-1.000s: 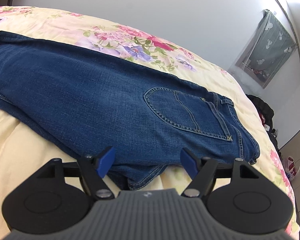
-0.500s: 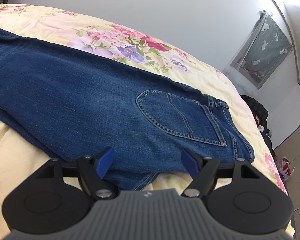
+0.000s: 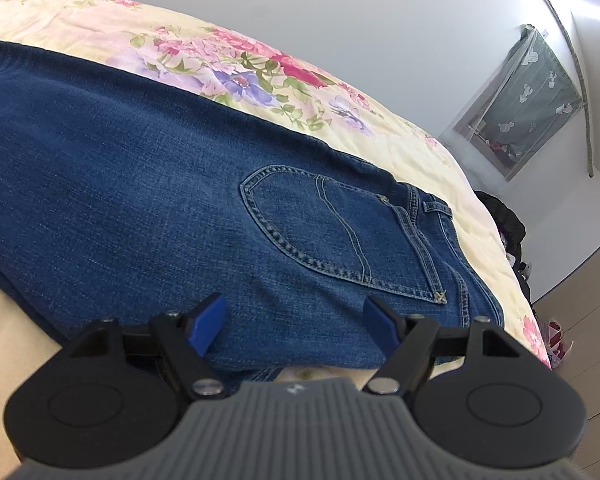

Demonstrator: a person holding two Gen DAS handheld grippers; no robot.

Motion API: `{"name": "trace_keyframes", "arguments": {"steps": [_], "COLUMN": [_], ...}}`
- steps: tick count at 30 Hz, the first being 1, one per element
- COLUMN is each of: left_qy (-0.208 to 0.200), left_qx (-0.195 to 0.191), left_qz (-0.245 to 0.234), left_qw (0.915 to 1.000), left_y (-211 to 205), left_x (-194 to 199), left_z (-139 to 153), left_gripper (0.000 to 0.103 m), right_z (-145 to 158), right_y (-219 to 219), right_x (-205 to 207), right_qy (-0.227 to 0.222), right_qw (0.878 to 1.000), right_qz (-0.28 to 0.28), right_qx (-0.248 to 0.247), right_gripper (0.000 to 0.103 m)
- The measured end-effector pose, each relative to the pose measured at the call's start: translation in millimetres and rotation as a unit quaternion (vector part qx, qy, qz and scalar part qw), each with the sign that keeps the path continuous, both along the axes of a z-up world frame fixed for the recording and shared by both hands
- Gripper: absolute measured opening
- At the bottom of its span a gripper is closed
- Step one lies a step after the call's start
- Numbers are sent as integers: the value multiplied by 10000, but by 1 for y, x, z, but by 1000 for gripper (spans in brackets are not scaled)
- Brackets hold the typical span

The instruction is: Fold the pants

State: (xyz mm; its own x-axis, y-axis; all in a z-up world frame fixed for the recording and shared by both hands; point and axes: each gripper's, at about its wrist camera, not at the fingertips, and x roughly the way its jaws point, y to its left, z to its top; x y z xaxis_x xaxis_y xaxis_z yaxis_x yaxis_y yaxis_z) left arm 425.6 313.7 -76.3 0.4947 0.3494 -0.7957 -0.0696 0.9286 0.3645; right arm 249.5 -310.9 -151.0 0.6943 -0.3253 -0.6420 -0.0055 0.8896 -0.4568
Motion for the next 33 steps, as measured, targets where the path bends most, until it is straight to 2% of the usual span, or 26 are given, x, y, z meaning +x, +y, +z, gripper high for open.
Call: {"name": "trace_keyframes", "arguments": {"steps": [1,5,8,11,14,17,21,23,24,25,29,30,31,32,33], "left_qy": [-15,-136,-405,-610,-627,-611,-588,-696,-841,-963,-1351,-1384,-1395,-1400,-1429], "left_qx": [-1,-388,-1123,-2108,-2780,-3106,-3230,-3518,-3755,-3886,-4227,-4221,-4100,-3848,-3701], "left_qz": [60,425,952,1597,1990,2279,2543,2735,2805,2887,3051,3068,3075,3094,3058], "left_qw": [10000,9982,9883,9625,9377,9208,9097,8925,8794,8697,8426,8418,8473,8583,8655], "left_y": [4,28,50,72,80,80,85,91,95,97,98,97,95,91,89], "left_x": [-1,-22,-56,-102,-141,-167,-183,-188,-191,-192,-192,-191,-189,-187,-185], "left_z": [0,13,26,30,17,-3,-34,-49,-56,-61,-67,-66,-64,-61,-58], "left_gripper": [52,54,55,55,55,55,54,54,54,54,51,36,21,13,10], "right_z": [0,2,7,14,19,23,29,31,31,31,33,32,32,31,30], "right_y": [1,3,4,7,12,17,24,25,25,24,20,18,17,16,15], "right_x": [0,-2,-8,-17,-25,-36,-51,-56,-57,-59,-68,-71,-75,-78,-82], "right_qy": [-4,-87,-232,-342,-367,-394,-447,-431,-414,-407,-446,-456,-460,-450,-444], "right_qw": [10000,9999,9997,9992,9988,9983,9978,9977,9976,9976,9967,9964,9960,9956,9949], "right_qz": [16,13,-91,-125,-120,-74,38,53,43,13,-151,-199,-251,-304,-358], "right_qx": [-29,-69,32,165,293,417,486,522,546,557,662,690,718,767,829], "right_gripper": [72,72,72,72,72,72,72,72,72,72,72,72,72,71,70]}}
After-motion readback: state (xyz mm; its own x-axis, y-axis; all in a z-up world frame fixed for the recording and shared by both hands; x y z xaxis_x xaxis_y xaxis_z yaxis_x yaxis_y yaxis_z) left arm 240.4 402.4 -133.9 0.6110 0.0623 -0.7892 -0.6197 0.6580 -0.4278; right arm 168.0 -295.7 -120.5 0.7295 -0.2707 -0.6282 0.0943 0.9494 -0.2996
